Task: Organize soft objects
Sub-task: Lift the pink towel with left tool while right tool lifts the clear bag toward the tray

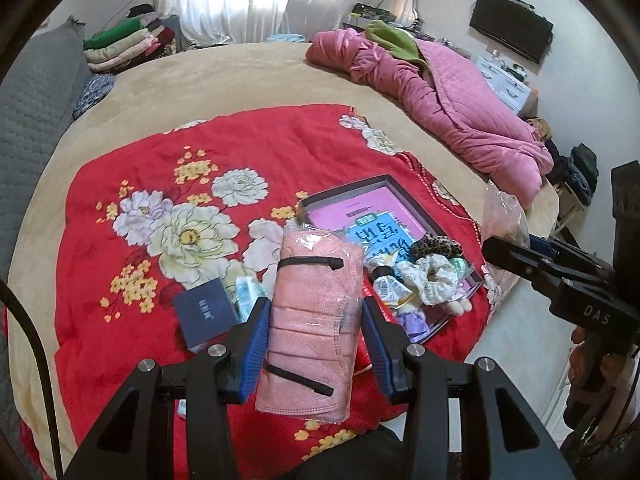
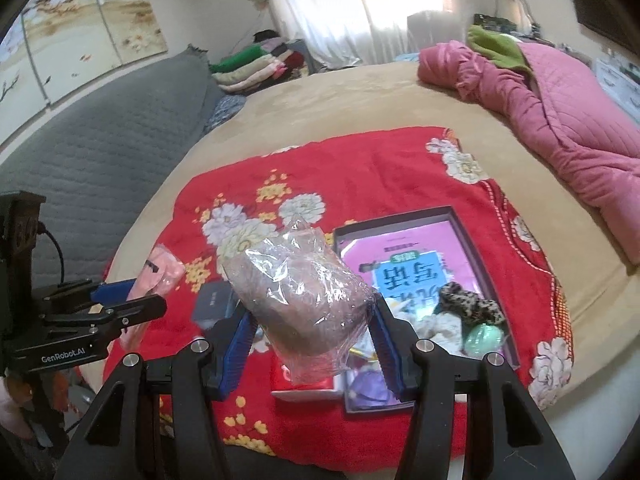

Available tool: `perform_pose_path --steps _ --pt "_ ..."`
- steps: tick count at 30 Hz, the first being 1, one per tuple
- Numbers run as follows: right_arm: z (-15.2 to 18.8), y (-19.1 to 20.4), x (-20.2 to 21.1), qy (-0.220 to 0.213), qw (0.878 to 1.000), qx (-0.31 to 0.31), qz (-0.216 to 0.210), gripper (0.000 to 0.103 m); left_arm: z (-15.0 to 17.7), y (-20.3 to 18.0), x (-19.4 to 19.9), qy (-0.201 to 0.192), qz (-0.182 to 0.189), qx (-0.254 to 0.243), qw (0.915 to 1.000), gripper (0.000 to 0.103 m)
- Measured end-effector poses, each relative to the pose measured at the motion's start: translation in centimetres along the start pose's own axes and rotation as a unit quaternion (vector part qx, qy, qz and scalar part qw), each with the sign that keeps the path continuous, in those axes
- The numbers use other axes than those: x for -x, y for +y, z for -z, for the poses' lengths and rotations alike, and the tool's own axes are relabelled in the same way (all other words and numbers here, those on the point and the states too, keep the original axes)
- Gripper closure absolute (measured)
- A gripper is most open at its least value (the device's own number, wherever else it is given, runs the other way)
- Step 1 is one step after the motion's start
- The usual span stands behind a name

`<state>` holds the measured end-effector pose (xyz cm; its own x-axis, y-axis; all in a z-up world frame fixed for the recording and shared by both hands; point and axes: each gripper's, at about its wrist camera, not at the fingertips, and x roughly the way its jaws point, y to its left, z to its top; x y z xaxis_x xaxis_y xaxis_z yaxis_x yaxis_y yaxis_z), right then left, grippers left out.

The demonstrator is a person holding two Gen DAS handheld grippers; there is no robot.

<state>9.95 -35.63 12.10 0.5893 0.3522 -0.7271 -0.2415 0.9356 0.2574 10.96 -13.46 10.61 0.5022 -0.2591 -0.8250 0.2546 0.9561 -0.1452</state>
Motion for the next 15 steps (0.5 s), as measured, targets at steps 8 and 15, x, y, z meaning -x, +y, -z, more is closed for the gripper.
perform_pose_path --steps 8,15 --pt "-0.6 -2.1 1.1 -0.011 1.0 -0.016 0.014 0.046 -1.1 -1.9 -1.0 0.002 0.002 -0.016 0.9999 0.057" --pt "-0.9 -3.7 1.5 -0.016 0.999 -0.028 0.025 0.046 -1.9 -3.6 -2.3 0.01 0.007 -0.031 0.9994 0.057"
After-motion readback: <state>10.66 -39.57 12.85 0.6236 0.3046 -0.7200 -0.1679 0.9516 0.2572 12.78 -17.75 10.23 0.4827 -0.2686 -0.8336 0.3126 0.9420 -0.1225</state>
